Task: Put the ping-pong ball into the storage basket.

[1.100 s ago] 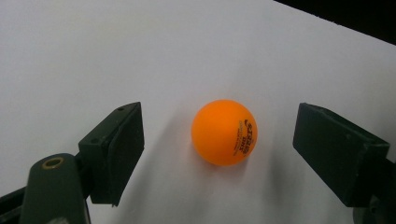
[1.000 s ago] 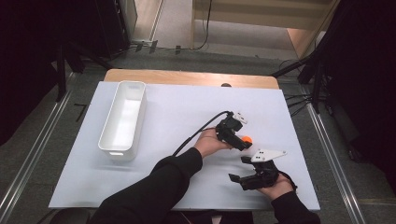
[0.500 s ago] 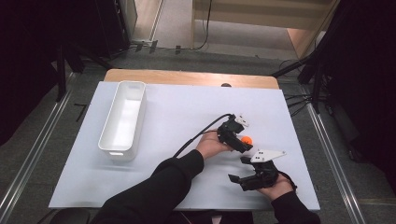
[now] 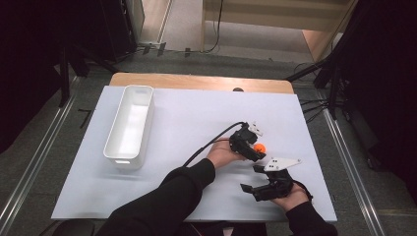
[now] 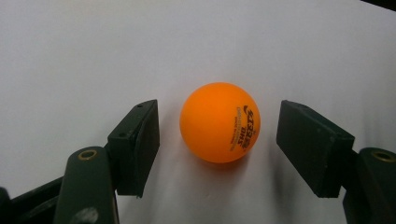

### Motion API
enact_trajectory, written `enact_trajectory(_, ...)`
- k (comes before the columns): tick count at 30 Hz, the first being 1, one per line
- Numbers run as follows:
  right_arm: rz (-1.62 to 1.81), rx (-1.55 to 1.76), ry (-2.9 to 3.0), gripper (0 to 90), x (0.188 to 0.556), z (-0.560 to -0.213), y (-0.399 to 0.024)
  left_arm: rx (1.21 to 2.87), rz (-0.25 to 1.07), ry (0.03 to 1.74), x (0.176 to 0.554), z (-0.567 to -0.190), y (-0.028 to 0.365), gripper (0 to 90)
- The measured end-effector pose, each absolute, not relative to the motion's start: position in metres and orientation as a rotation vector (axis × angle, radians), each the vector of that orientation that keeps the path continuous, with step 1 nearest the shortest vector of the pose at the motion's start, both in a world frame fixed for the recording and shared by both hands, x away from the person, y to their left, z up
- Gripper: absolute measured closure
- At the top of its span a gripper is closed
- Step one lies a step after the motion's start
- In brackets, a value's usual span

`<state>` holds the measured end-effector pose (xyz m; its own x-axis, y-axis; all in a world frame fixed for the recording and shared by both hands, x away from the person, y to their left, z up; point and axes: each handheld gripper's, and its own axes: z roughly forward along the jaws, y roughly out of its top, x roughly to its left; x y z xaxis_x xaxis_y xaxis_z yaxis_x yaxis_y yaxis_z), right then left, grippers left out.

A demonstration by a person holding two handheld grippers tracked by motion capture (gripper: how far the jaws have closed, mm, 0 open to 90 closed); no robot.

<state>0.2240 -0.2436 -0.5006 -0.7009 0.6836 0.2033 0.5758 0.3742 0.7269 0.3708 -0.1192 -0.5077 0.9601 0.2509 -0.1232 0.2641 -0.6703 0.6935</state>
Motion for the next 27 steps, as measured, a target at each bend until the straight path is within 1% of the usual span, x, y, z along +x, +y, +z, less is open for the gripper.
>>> enact_trajectory(7,1.234,1.156,2.494,12.8,0.2241,-0.5007,-0.2433,2.33,-0.019,0.37,0.3696,-0.5087,-0.1207,32.9)
enact_trajectory(9,1.233,1.156,2.493,12.8,0.2241,-0.5007,-0.2434,2.333,-0.012,0.371,0.3694,-0.5085,-0.1208,34.8)
enact_trajectory(12,1.235,1.157,2.496,14.4,0.224,-0.5007,-0.2435,2.328,-0.015,0.377,0.3701,-0.5087,-0.1207,35.0)
enact_trajectory(19,1.234,1.153,2.507,14.6,0.2236,-0.5008,-0.243,2.342,0.009,0.364,0.3684,-0.5116,-0.1225,36.2)
enact_trajectory(27,1.234,1.15,2.506,14.6,0.2239,-0.501,-0.2433,2.338,0.028,0.356,0.3674,-0.5106,-0.123,44.3)
